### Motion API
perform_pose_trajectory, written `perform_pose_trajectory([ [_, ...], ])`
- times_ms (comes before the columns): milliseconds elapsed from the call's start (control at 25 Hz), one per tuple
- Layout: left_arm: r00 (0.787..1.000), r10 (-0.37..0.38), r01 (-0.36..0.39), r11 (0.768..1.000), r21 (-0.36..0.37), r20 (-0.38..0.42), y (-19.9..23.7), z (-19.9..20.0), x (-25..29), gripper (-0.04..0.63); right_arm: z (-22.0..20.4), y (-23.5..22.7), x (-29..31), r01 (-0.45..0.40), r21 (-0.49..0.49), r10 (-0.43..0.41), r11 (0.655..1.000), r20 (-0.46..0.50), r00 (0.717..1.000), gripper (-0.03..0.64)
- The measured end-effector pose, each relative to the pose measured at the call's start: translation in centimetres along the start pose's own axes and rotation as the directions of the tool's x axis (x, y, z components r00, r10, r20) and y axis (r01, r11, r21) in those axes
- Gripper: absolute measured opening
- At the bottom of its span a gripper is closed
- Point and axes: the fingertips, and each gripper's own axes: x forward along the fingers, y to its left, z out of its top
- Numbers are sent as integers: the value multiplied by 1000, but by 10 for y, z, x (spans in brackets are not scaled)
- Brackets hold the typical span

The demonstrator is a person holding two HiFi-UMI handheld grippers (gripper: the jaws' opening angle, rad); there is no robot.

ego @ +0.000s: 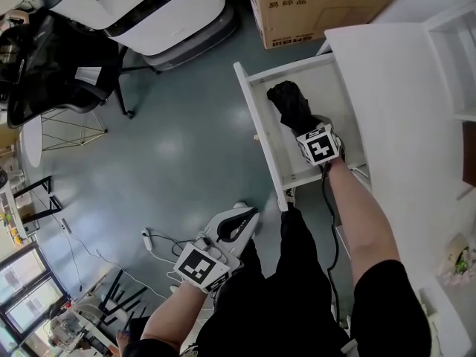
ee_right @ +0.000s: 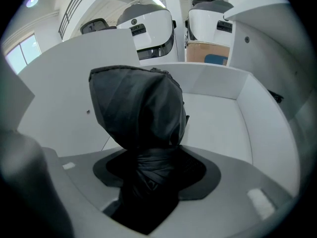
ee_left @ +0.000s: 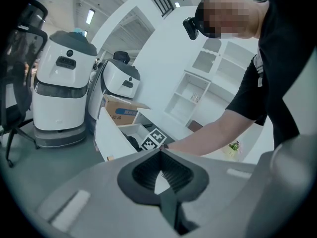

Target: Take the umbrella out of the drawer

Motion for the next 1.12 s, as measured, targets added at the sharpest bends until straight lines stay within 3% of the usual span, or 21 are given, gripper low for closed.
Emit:
perform_pose_trajectory([
  [600,1000,3,-4,999,39,26,-11,9,-22,1,41,11,-64,17,54,-27,998,192,981,284],
  [1120,997,-52,45,992,120,61,-31,37,-65,1,85,50,-184,-2,193,-81,981,423,902,282],
])
